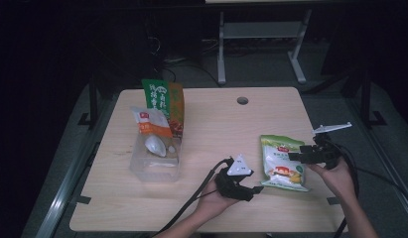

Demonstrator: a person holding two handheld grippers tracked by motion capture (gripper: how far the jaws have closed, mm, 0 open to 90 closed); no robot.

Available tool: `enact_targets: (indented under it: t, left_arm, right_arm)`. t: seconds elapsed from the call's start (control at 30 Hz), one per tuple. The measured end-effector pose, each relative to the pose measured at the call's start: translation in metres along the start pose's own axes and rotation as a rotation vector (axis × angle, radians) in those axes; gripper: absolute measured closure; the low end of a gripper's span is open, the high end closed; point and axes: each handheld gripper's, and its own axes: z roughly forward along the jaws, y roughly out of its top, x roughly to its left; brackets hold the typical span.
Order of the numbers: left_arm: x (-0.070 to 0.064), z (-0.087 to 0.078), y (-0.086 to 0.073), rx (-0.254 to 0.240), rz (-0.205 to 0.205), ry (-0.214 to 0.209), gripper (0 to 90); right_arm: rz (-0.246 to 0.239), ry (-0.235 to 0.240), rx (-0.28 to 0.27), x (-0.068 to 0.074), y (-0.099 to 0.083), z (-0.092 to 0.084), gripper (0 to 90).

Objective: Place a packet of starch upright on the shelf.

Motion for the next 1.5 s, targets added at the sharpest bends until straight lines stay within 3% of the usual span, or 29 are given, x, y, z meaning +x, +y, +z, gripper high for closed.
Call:
enact_targets:
  t: [0.27,0.37,0.53,0.6,0.7,0.83,1.13,1.27,1.5]
  left_arm:
    - [-0.002,0.032,0.018,-0.011,0.012,-0.023,58.7]
    - [-0.004,0.044,0.024,0.011,0.035,-0.006,63.5]
    - [-0.002,0.055,0.026,0.049,0.03,0.011,67.0]
    - [-0.001,0.058,0.023,0.073,0.049,0.046,67.3]
    - [0.002,0.059,0.022,0.077,0.018,0.034,66.4]
    - [0.001,0.059,0.022,0.079,0.017,0.043,66.7]
    - [0.005,0.059,0.021,0.085,-0.008,0.04,63.5]
    - [0.011,0.058,0.018,0.089,-0.03,0.036,60.6]
    - [0.015,0.052,0.015,0.095,-0.042,0.049,59.7]
  right_arm:
    - [0.072,-0.039,0.032,-0.019,-0.01,0.009,31.2]
    - [0.095,-0.047,0.029,-0.025,-0.013,0.009,31.5]
    - [0.131,-0.043,0.034,-0.032,-0.019,0.012,31.2]
    - [0.149,-0.024,0.028,-0.035,-0.02,0.014,31.1]
    - [0.183,-0.001,0.025,-0.038,-0.023,0.016,31.3]
    - [0.247,0.061,0.031,-0.043,-0.026,0.02,33.2]
    - [0.336,0.166,0.009,-0.047,-0.034,0.023,51.3]
    - [0.314,0.179,0.014,-0.045,-0.035,0.022,71.2]
    - [0.28,0.217,0.049,-0.039,-0.035,0.022,84.8]
